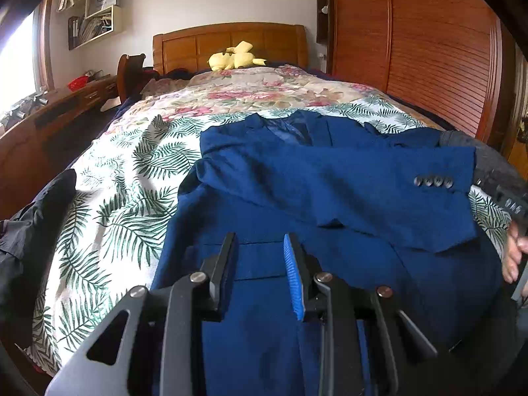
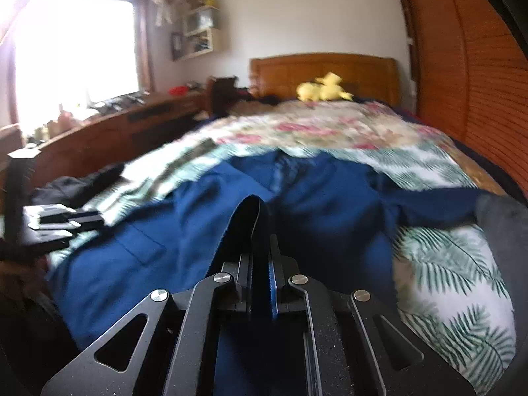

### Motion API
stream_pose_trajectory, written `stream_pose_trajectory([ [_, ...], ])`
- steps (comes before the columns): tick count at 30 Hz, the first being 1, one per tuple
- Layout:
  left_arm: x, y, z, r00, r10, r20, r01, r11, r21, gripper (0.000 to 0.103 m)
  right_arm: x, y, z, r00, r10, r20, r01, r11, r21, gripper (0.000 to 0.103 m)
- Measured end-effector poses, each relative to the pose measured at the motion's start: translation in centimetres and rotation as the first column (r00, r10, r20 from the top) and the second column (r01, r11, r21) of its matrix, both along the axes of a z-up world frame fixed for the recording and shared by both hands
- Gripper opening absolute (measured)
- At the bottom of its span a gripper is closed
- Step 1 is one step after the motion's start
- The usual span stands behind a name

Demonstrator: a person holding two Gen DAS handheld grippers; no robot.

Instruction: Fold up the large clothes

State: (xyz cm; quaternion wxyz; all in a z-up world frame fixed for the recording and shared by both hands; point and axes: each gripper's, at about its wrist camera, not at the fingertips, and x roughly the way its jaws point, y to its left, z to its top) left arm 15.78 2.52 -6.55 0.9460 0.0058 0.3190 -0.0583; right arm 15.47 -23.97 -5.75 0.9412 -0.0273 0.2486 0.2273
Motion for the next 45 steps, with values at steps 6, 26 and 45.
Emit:
stream_pose_trajectory([
  [6,0.0,-0.9,0.3,0.999,-0.003,0.045,0.003,1.0,-0.005,0.027,0.1,-1.1,-0.6,0.996,-0.085,0.03,0.087,0.994,-0.069,0.022],
  [26,3.3,-7.4,0.8,0.993,-0.075,0.092,0.079,0.996,-0.035,0.038,4.7,-0.1,-8.5,0.975,-0.002,-0.22,-0.034,0.987,-0.158,0.052],
  [45,4.7,-8.7,0.0,0.995,-0.075,0.062,0.077,0.997,-0.03,0.038,4.7,-0.3,-8.8,0.974,0.008,-0.225,-0.039,0.991,-0.132,0.053],
])
